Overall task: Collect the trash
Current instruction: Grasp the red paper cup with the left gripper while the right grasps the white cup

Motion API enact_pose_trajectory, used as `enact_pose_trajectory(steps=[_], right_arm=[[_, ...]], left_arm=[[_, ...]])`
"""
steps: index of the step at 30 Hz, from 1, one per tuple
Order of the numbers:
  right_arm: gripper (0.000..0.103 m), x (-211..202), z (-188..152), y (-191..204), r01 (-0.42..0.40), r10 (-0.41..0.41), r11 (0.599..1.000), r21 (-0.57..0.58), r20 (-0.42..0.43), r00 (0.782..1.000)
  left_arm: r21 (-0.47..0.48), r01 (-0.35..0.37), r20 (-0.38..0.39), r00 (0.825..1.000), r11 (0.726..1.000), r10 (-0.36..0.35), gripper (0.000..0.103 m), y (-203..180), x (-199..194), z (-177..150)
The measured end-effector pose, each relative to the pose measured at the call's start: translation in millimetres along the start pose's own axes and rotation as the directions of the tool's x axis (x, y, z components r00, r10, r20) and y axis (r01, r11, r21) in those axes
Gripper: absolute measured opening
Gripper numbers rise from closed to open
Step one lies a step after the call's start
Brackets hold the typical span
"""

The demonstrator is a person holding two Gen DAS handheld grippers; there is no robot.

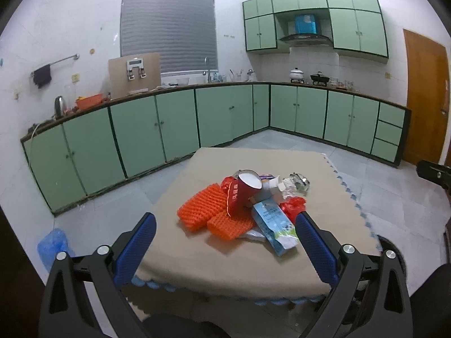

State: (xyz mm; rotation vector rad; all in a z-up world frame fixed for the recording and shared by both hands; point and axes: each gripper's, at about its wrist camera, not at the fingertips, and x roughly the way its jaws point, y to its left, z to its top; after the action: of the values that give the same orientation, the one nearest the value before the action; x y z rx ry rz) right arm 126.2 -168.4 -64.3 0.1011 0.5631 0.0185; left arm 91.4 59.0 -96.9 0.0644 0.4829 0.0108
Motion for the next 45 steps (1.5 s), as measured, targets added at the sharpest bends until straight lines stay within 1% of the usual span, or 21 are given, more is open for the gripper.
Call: enact_pose_trajectory(steps=[1,2,3,4,6,8,9,10,12,13,20,23,25,27,29,32,35,45], right_arm=[[0.083,8,2,3,-0.016,0.016,1.0,-0.005,-0.016,1.0],[0.074,17,3,8,-0.038,0.037,0.999,-0.011,-0.035,0.999],[0.069,30,2,13,-0.071,0.07,0.997,-0.012,-0.067,0.995],[0.067,39,3,16,-0.086,0.085,0.996,-0.008,-0.085,0.993],[0.059,63,1,23,-0.126,0.127,0.992,0.013,-0.133,0.983],[0.054,80,0,29,-0.145,0.147,0.989,0.023,-0.156,0.977],[0.052,85,1,31,-0.148,0.15,0.989,0.022,-0.164,0.975],[0.051,94,1,35,-0.158,0.159,0.987,0.022,-0.173,0.972],[0.05,109,2,42,-0.17,0.17,0.985,0.016,-0.183,0.968],[0.05,113,1,44,-0.177,0.176,0.984,0.016,-0.185,0.967],[0.05,162,3,61,-0.213,0.216,0.976,0.034,-0.202,0.955],[0.047,178,1,65,-0.225,0.231,0.973,0.054,-0.211,0.95],[0.046,187,0,69,-0.23,0.239,0.971,0.068,-0.217,0.946],[0.042,196,-2,71,-0.233,0.247,0.969,0.087,-0.225,0.943],[0.039,203,-4,71,-0.239,0.258,0.965,0.105,-0.227,0.939],[0.039,214,-8,72,-0.247,0.27,0.961,0.124,-0.228,0.936],[0.039,220,-12,73,-0.241,0.266,0.962,0.13,-0.226,0.937],[0.04,230,-13,66,-0.247,0.276,0.957,0.152,-0.224,0.934]], left_arm=[[0.011,0.001,0.002,1.0,1.0,-0.001,0.097,0,7,-1],[0.02,-0.005,0.003,1.0,1.0,0.005,0.097,1,15,-2],[0.026,-0.004,-0.002,1.0,1.0,0.004,0.097,1,23,-3],[0.03,0.0,-0.012,1.0,1.0,0.0,0.096,0,33,-2],[0.031,0.007,-0.023,1.0,0.999,-0.007,0.096,2,49,-5],[0.03,0.024,-0.033,0.999,0.999,-0.023,0.091,5,63,-7],[0.028,0.031,-0.041,0.999,0.999,-0.03,0.087,5,71,-9],[0.027,0.043,-0.051,0.998,0.999,-0.042,0.081,6,80,-10],[0.029,0.054,-0.072,0.996,0.998,-0.052,0.075,5,95,-11],[0.031,0.062,-0.082,0.995,0.998,-0.06,0.074,5,104,-12],[0.059,0.086,-0.081,0.993,0.995,-0.081,0.074,-2,145,-16],[0.077,0.084,-0.061,0.995,0.993,-0.079,0.072,-4,156,-17],[0.072,0.093,-0.058,0.994,0.993,-0.089,0.067,-3,163,-17],[0.074,0.101,-0.058,0.994,0.992,-0.097,0.063,-1,169,-17],[0.081,0.106,-0.049,0.994,0.991,-0.102,0.062,-1,173,-19],[0.09,0.126,-0.05,0.991,0.988,-0.122,0.062,0,179,-20],[0.113,0.134,-0.05,0.99,0.984,-0.13,0.062,-3,182,-21],[0.151,0.15,-0.095,0.986,0.977,-0.137,0.061,-20,206,-25]])
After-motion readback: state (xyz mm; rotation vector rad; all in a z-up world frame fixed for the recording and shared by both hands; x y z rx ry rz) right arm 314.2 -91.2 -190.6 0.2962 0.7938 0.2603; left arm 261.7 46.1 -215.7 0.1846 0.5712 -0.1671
